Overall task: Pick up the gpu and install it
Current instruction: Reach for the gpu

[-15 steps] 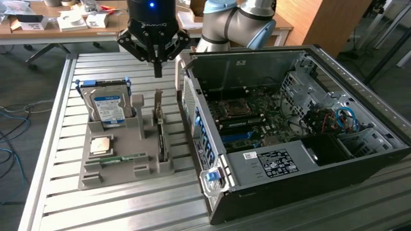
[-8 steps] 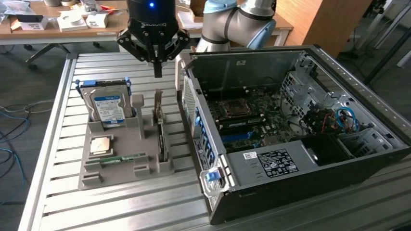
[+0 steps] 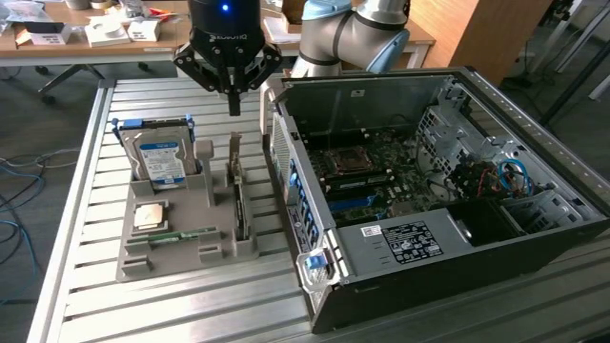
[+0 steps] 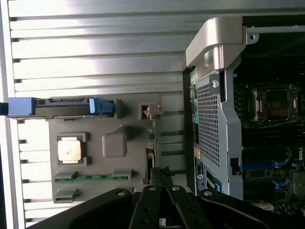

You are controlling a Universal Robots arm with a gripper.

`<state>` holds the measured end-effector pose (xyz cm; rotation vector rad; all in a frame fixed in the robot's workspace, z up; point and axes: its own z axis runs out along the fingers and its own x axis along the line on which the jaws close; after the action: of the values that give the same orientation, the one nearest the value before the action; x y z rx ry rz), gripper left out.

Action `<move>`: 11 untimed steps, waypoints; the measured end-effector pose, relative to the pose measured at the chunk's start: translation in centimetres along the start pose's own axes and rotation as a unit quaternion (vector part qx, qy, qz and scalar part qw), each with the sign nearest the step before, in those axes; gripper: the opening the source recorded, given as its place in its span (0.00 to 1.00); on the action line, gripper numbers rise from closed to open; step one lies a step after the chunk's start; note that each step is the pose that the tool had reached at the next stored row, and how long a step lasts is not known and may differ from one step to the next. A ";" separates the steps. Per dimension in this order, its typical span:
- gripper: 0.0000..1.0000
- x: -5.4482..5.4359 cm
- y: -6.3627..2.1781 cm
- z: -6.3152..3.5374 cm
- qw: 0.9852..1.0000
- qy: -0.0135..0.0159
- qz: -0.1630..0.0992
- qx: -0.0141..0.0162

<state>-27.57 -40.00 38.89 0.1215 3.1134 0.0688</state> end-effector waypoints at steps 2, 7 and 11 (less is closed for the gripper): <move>0.11 0.0 -0.24 -0.01 1.000 0.000 0.000 0.000; 0.11 0.1 -1.12 -0.05 1.000 0.000 0.000 0.000; 0.11 0.2 -2.03 -0.09 1.000 0.000 0.000 0.000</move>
<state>-27.90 -42.01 38.89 0.1214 3.1135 0.0688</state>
